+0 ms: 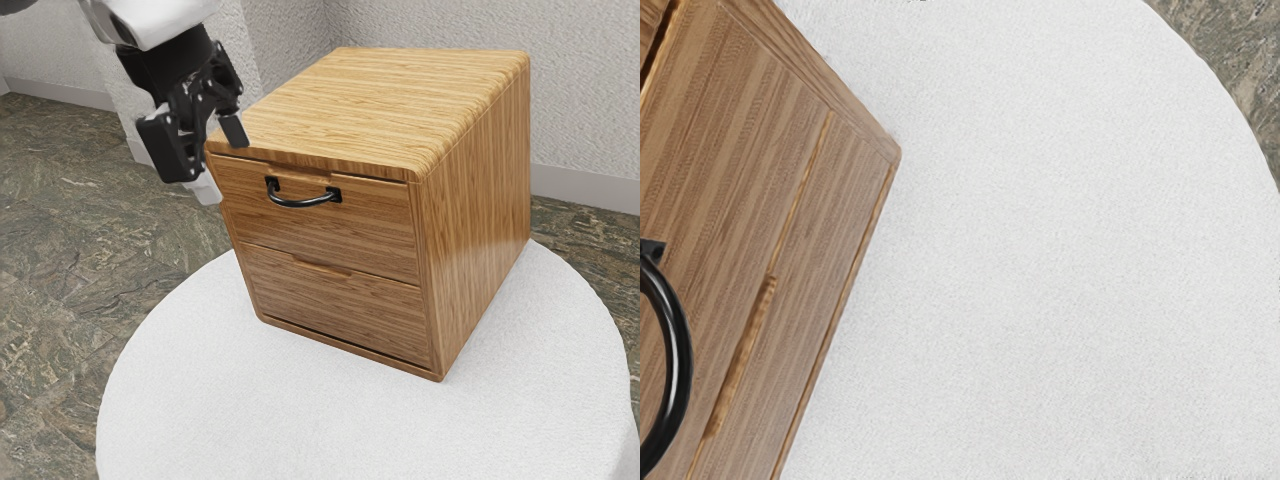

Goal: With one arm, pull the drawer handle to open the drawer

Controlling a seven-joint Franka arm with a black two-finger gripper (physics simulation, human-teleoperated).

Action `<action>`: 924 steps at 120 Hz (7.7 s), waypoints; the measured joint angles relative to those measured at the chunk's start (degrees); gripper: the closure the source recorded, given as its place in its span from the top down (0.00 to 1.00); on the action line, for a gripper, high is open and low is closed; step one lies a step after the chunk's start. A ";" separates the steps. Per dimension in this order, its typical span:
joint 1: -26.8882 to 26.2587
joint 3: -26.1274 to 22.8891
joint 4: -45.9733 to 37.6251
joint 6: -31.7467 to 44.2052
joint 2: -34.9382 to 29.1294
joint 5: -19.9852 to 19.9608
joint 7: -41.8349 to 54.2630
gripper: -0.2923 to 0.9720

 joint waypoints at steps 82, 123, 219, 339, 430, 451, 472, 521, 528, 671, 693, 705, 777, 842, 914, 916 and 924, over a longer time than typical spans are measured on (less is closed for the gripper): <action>-0.42 0.29 -25.49 27.20 -8.18 1.67 21.41 0.77; -0.28 3.24 -28.82 34.21 -7.78 0.51 26.16 0.77; -0.02 4.16 -33.66 39.01 -7.56 0.14 28.23 0.77; -0.41 5.87 -34.03 39.08 -8.34 -0.04 28.52 0.36; 0.66 6.36 -29.38 31.90 -5.86 -3.18 26.25 0.24; 1.14 6.16 -28.08 28.69 -5.06 -3.43 25.37 0.23; 0.97 6.08 -28.02 26.58 -5.84 -3.83 24.55 0.22; 0.58 5.99 -28.52 24.36 -7.35 -4.10 22.84 0.23; 0.54 5.98 -28.64 24.04 -7.65 -4.08 22.54 0.22; -0.50 5.88 -38.17 22.62 -17.64 -3.72 18.00 0.23; -1.00 5.92 -39.41 22.68 -18.57 -3.71 17.48 0.24; -1.18 5.91 -39.91 22.60 -19.12 -3.72 17.22 0.20; -1.97 5.91 -44.03 22.10 -23.68 -3.70 15.84 0.22; -2.49 5.91 -47.76 21.69 -28.96 -3.55 14.80 0.21; 0.86 -0.45 -15.32 4.22 -15.71 0.94 0.46 0.73; 1.47 -0.37 -14.84 3.77 -15.46 1.53 -0.79 0.73; 3.34 -0.21 -12.56 2.34 -14.60 3.25 -5.56 0.74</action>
